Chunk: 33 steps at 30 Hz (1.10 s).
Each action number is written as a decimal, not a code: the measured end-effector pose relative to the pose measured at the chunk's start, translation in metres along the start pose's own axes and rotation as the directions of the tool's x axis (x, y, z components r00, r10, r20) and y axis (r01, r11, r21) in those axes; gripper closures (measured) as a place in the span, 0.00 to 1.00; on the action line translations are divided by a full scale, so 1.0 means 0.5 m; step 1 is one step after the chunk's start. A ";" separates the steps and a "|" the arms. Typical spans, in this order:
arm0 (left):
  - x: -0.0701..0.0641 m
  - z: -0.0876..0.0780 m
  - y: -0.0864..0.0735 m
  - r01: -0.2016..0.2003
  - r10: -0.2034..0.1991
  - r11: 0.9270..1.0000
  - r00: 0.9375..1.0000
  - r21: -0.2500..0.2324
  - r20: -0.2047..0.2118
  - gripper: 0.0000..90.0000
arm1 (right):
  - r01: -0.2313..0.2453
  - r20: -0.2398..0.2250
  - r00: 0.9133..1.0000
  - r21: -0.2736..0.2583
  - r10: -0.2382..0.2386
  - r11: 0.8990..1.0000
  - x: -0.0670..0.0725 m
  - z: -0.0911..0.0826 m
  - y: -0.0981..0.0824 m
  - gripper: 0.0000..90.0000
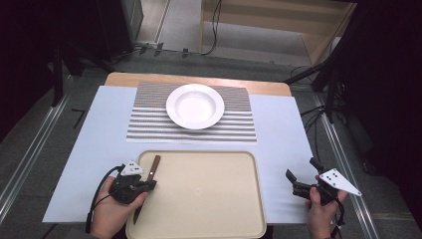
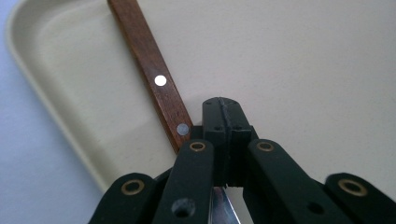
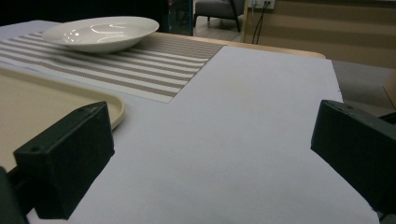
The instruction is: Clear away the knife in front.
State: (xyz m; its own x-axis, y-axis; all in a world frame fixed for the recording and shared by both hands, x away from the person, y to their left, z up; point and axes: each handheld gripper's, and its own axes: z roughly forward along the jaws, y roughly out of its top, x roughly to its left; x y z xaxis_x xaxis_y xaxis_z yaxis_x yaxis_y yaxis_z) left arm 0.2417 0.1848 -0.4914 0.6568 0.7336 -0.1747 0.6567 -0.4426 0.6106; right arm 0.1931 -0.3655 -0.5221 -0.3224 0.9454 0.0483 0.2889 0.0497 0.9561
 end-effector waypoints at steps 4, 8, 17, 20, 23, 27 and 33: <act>0.013 -0.010 -0.007 0.019 -0.020 1.000 1.000 -0.015 -0.013 1.00 | 0.000 0.000 1.000 0.000 0.000 1.000 0.000 0.000 0.000 0.00; 0.024 -0.017 -0.011 0.033 -0.033 0.999 0.999 -0.025 -0.023 1.00 | 0.003 0.002 1.000 0.001 -0.004 1.000 0.000 0.000 0.000 0.00; 0.034 -0.026 -0.017 0.041 -0.042 0.996 0.999 -0.084 -0.012 0.99 | 0.004 0.003 1.000 0.002 -0.004 1.000 0.000 0.000 0.000 0.00; 0.035 -0.037 -0.018 0.031 -0.026 0.987 0.999 -0.161 0.028 0.78 | 0.005 0.004 1.000 0.001 -0.005 1.000 0.000 0.000 0.000 0.00; 0.035 -0.052 -0.018 0.013 -0.003 0.972 0.999 -0.235 0.041 0.56 | 0.006 0.004 1.000 0.002 -0.006 1.000 0.001 0.001 0.000 0.00; 0.034 -0.070 -0.019 0.004 -0.007 0.950 1.000 -0.313 -0.009 0.30 | 0.003 0.004 1.000 0.000 -0.003 1.000 0.000 0.000 0.000 0.00; 0.044 -0.086 -0.023 0.006 -0.019 0.935 0.999 -0.355 -0.032 0.11 | 0.004 0.005 1.000 0.003 -0.004 1.000 0.000 0.000 0.000 0.00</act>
State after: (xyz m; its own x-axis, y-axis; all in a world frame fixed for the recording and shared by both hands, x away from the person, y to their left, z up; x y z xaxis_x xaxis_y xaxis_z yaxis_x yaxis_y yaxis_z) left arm 0.2329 0.2280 -0.4691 0.6321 0.7578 -0.1615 0.4865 -0.2259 0.8440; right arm 0.1933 -0.3654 -0.5221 -0.3187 0.9469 0.0426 0.2899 0.0546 0.9555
